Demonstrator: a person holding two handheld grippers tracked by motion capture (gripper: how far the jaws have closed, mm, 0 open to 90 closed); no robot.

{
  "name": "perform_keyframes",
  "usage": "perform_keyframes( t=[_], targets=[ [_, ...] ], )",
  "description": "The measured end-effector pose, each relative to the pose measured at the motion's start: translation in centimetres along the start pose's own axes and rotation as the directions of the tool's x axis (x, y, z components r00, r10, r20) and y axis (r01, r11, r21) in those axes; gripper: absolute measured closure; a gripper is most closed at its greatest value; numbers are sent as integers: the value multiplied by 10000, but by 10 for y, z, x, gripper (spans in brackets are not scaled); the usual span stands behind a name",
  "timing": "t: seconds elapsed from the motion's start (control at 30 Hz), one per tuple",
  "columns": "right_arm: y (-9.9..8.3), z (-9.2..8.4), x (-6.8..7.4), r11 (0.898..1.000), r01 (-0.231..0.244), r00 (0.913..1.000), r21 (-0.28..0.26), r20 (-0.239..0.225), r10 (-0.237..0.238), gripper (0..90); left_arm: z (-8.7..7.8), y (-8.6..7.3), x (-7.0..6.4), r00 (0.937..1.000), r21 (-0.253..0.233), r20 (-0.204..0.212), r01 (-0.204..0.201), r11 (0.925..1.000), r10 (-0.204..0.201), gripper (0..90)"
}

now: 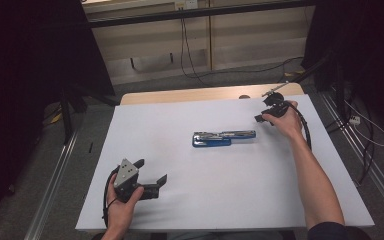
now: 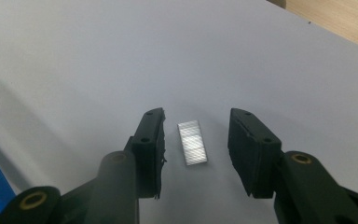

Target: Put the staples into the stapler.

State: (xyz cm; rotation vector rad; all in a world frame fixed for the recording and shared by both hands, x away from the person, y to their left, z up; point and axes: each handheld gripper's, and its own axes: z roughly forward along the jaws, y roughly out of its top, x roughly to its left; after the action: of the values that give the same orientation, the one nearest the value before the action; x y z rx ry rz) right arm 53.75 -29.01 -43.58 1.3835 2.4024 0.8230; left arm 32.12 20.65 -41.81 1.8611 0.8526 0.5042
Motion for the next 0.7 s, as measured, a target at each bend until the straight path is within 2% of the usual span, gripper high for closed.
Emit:
perform_keyframes(
  t=[0.27,0.7],
  targets=[
    [5,3,1,9981,376,9993,491,-26,-376,633,-1,0,1,10000,1,-23,24,10000,-24,38],
    [6,7,-1,9944,427,9990,964,-201,-410,688,0,-1,2,10000,35,6,45,10000,-45,38]
  ],
)
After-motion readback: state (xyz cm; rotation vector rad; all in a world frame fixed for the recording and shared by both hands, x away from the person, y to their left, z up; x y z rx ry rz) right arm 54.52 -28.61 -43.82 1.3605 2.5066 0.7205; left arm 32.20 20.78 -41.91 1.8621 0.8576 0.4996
